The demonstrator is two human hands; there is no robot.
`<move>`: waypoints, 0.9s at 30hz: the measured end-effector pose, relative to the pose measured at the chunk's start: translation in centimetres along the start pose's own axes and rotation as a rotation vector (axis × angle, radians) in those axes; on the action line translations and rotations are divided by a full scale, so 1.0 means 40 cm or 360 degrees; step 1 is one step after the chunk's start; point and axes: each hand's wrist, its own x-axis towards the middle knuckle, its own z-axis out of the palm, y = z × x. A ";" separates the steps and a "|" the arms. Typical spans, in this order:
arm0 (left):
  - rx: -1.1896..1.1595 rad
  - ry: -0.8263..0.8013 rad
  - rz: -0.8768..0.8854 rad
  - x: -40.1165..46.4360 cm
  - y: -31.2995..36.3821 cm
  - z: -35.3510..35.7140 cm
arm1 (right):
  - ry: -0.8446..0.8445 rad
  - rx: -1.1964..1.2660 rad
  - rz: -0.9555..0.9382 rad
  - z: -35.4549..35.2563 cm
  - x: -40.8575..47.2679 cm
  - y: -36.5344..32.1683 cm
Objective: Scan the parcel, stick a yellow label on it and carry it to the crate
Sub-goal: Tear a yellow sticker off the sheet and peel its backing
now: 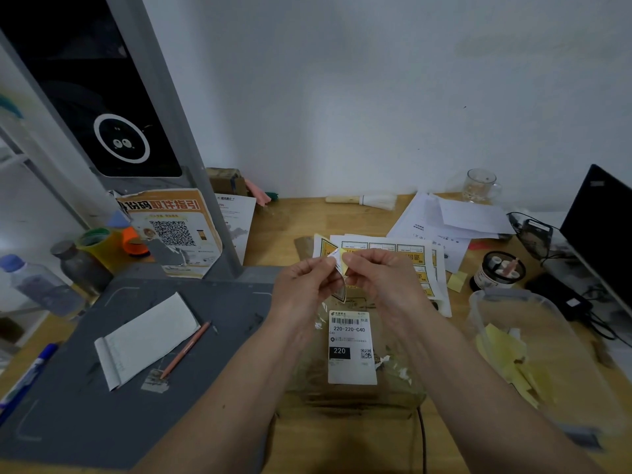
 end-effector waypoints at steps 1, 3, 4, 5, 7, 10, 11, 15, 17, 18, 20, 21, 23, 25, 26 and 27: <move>0.0003 0.0007 -0.0001 0.002 0.000 0.000 | 0.0008 -0.0008 -0.0005 0.000 0.001 0.000; 0.0000 0.0013 -0.0006 0.004 -0.001 0.000 | 0.0025 -0.0027 -0.0014 -0.002 0.003 0.001; -0.0002 0.0013 -0.0010 0.006 -0.001 0.000 | 0.0033 -0.0037 -0.0018 -0.002 0.004 0.002; -0.0002 0.0012 -0.0013 0.006 -0.002 0.000 | 0.0039 -0.0050 -0.0020 -0.003 0.004 0.002; 0.0004 0.0010 -0.0014 0.008 -0.002 0.001 | 0.0049 -0.0065 -0.0018 -0.003 0.004 0.002; 0.0006 0.0014 -0.0017 0.009 -0.002 0.003 | 0.0061 -0.0062 -0.0016 -0.004 0.005 0.000; 0.0004 0.0015 -0.0020 0.009 -0.001 0.004 | 0.0061 -0.0060 -0.0016 -0.003 0.005 -0.001; -0.0004 0.0028 -0.0028 0.008 0.003 0.004 | 0.0068 -0.0063 -0.0031 -0.004 0.005 -0.003; 0.0006 0.0036 -0.0021 0.007 0.005 0.005 | 0.0072 -0.0074 -0.0044 -0.004 0.007 -0.002; 0.0013 0.0041 -0.0015 0.007 0.006 0.005 | 0.0073 -0.0077 -0.0052 -0.004 0.007 -0.002; 0.0014 0.0051 -0.0007 0.005 0.008 0.006 | 0.0071 -0.0075 -0.0067 -0.004 0.009 -0.002; 0.0010 0.0057 -0.0006 0.005 0.009 0.007 | 0.0071 -0.0074 -0.0071 -0.003 0.009 -0.002; 0.0005 0.0064 -0.0005 0.004 0.011 0.007 | 0.0076 -0.0073 -0.0072 -0.003 0.010 -0.002; -0.0009 0.0067 -0.0005 0.003 0.012 0.008 | 0.0080 -0.0068 -0.0071 -0.003 0.011 -0.002; -0.0020 0.0070 -0.0008 0.002 0.013 0.008 | 0.0082 -0.0066 -0.0070 -0.003 0.012 -0.001; -0.0029 0.0074 -0.0010 0.002 0.013 0.008 | 0.0086 -0.0066 -0.0069 -0.003 0.013 -0.001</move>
